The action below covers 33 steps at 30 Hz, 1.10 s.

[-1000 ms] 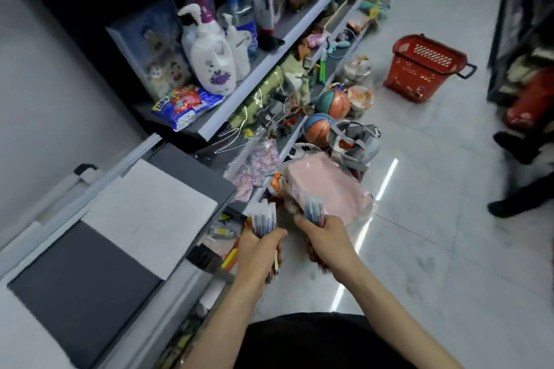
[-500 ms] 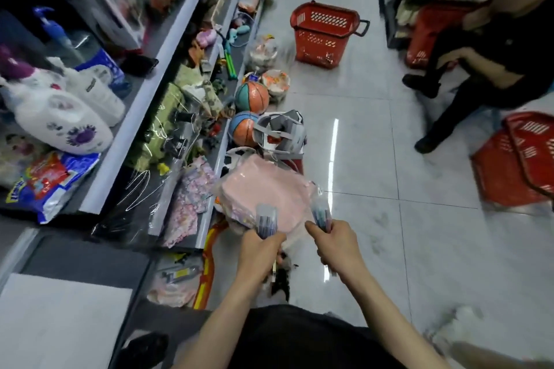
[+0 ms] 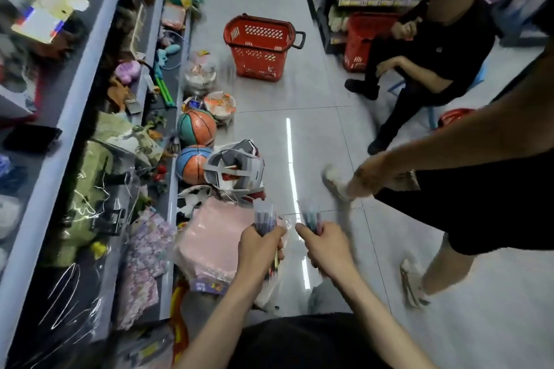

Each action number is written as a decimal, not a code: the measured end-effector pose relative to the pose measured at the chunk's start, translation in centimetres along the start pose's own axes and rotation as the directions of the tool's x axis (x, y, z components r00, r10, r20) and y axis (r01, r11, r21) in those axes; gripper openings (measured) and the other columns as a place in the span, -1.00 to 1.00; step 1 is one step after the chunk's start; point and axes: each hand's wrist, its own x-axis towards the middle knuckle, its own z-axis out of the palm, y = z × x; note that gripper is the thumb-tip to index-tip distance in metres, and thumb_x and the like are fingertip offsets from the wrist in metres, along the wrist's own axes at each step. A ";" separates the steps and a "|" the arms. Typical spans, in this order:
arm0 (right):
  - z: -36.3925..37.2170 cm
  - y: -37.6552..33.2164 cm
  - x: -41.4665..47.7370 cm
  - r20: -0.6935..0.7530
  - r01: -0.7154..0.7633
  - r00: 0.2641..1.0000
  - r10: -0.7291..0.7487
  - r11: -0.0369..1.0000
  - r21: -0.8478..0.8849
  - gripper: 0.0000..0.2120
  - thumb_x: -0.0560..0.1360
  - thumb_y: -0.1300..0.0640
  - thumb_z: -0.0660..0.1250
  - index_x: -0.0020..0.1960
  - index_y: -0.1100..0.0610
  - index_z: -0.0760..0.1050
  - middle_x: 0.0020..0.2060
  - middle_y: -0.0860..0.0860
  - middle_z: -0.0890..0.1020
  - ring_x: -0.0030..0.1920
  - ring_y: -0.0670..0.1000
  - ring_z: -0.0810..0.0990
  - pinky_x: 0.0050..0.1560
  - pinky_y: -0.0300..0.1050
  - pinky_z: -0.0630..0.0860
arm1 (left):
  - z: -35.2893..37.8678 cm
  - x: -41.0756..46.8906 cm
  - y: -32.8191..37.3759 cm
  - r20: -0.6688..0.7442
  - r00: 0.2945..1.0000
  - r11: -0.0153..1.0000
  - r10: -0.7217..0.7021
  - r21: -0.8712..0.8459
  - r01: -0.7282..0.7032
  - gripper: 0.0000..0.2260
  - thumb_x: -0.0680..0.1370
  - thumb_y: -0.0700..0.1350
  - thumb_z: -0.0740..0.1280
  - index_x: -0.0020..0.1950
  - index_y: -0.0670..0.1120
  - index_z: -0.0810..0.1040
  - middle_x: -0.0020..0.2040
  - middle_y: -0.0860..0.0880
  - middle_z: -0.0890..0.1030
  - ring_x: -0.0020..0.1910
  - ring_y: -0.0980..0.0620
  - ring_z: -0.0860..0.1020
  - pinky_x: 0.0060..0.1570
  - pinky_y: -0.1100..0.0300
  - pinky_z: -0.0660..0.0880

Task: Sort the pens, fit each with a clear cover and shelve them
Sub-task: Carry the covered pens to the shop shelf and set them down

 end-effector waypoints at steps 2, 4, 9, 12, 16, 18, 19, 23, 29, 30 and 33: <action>-0.6 -0.8 2.0 0.005 0.003 1.000 -0.003 1.000 0.022 -0.59 0.34 -0.29 0.36 -0.36 0.01 0.32 -0.49 0.02 0.39 -0.43 0.04 0.37 -0.34 0.00 0.37 | 1.1 1.5 1.3 0.002 1.000 1.000 0.004 -0.008 -0.004 -0.85 0.49 -0.13 0.42 -0.24 -0.13 0.56 -0.42 -0.10 0.55 -0.44 -0.06 0.51 -0.34 0.06 0.42; -1.8 -1.6 4.2 0.025 -0.001 1.000 0.000 0.998 0.069 -0.62 0.38 -0.24 0.38 -0.33 0.00 0.34 -0.47 0.04 0.37 -0.42 0.02 0.35 -0.33 0.00 0.34 | 2.5 3.0 2.7 0.002 1.000 1.000 -0.003 -0.001 0.003 -0.86 0.50 -0.14 0.41 -0.25 -0.12 0.56 -0.42 -0.09 0.54 -0.44 -0.05 0.50 -0.37 0.09 0.40; -6.7 -2.8 11.6 0.035 -0.021 0.999 0.018 0.997 0.068 -0.63 0.46 -0.15 0.42 -0.32 0.04 0.38 -0.49 0.01 0.44 -0.46 0.03 0.42 -0.33 -0.05 0.39 | 7.9 7.5 6.2 -0.039 0.998 0.999 -0.049 0.001 0.049 -0.82 0.50 -0.11 0.42 -0.27 -0.15 0.58 -0.42 -0.14 0.56 -0.45 -0.06 0.50 -0.39 0.09 0.40; -10.6 -4.0 16.7 0.063 -0.013 0.998 0.010 0.999 0.046 -0.64 0.50 -0.11 0.43 -0.32 0.05 0.40 -0.49 0.00 0.46 -0.47 0.03 0.43 -0.33 -0.06 0.38 | 12.7 10.0 8.8 -0.057 0.995 0.996 -0.082 -0.027 0.081 -0.81 0.49 -0.08 0.44 -0.24 -0.17 0.59 -0.43 -0.15 0.56 -0.47 -0.08 0.48 -0.40 0.08 0.39; -15.5 -6.3 22.6 0.089 -0.011 0.996 0.007 0.999 0.042 -0.67 0.50 -0.10 0.41 -0.30 0.06 0.41 -0.48 0.02 0.48 -0.47 0.04 0.45 -0.36 -0.07 0.40 | 18.7 13.1 12.8 -0.061 0.994 0.995 -0.090 -0.044 0.087 -0.82 0.52 -0.10 0.43 -0.22 -0.18 0.58 -0.43 -0.14 0.55 -0.51 -0.04 0.46 -0.47 0.17 0.36; -16.9 -7.4 25.3 0.109 -0.027 0.994 0.021 0.998 0.055 -0.67 0.51 -0.07 0.40 -0.30 0.07 0.40 -0.49 0.02 0.47 -0.49 0.05 0.45 -0.36 -0.07 0.41 | 20.7 14.7 14.7 -0.062 0.994 0.995 -0.091 -0.041 0.089 -0.80 0.51 -0.09 0.43 -0.24 -0.17 0.58 -0.43 -0.15 0.55 -0.51 -0.04 0.45 -0.48 0.18 0.35; -17.3 -7.9 26.5 0.116 -0.034 0.993 0.028 0.998 0.050 -0.67 0.51 -0.07 0.40 -0.30 0.08 0.40 -0.50 0.01 0.48 -0.49 0.05 0.45 -0.36 -0.07 0.41 | 21.4 15.5 15.7 -0.070 0.993 0.995 -0.091 -0.041 0.088 -0.81 0.51 -0.09 0.43 -0.25 -0.16 0.58 -0.43 -0.15 0.56 -0.49 -0.05 0.46 -0.47 0.18 0.35; -17.7 -10.9 31.1 0.183 -0.042 0.983 0.032 0.998 0.047 -0.67 0.52 -0.05 0.40 -0.29 0.09 0.40 -0.50 0.00 0.46 -0.48 0.05 0.45 -0.38 -0.08 0.41 | 22.6 18.9 19.1 -0.137 0.986 0.992 -0.099 -0.089 0.087 -0.84 0.54 -0.16 0.42 -0.20 -0.19 0.57 -0.41 -0.13 0.53 -0.55 0.00 0.46 -0.55 0.24 0.33; -16.0 -17.8 39.3 0.277 -0.028 0.961 0.019 0.999 0.028 -0.68 0.55 0.03 0.40 -0.27 0.11 0.37 -0.51 0.00 0.44 -0.50 0.05 0.41 -0.44 -0.11 0.41 | 21.8 26.7 24.6 -0.199 0.975 0.989 -0.095 -0.127 0.071 -0.81 0.52 -0.11 0.42 -0.26 -0.17 0.57 -0.44 -0.11 0.56 -0.49 -0.04 0.49 -0.41 0.16 0.40; -15.5 -19.4 41.0 0.283 -0.020 0.959 0.010 0.999 0.032 -0.68 0.55 0.03 0.40 -0.26 0.11 0.36 -0.51 0.00 0.44 -0.50 0.05 0.41 -0.44 -0.11 0.41 | 21.3 28.4 25.9 -0.202 0.975 0.988 -0.088 -0.140 0.060 -0.81 0.52 -0.11 0.42 -0.25 -0.17 0.57 -0.43 -0.12 0.56 -0.49 -0.03 0.49 -0.43 0.16 0.40; -14.0 -24.8 45.9 0.288 -0.020 0.958 0.003 0.998 0.054 -0.69 0.56 0.03 0.40 -0.25 0.11 0.37 -0.47 0.01 0.44 -0.48 0.06 0.41 -0.47 -0.15 0.37 | 19.7 33.3 30.4 -0.225 0.972 0.986 -0.071 -0.162 0.034 -0.80 0.53 -0.11 0.41 -0.24 -0.18 0.57 -0.43 -0.14 0.55 -0.50 -0.05 0.47 -0.49 0.19 0.38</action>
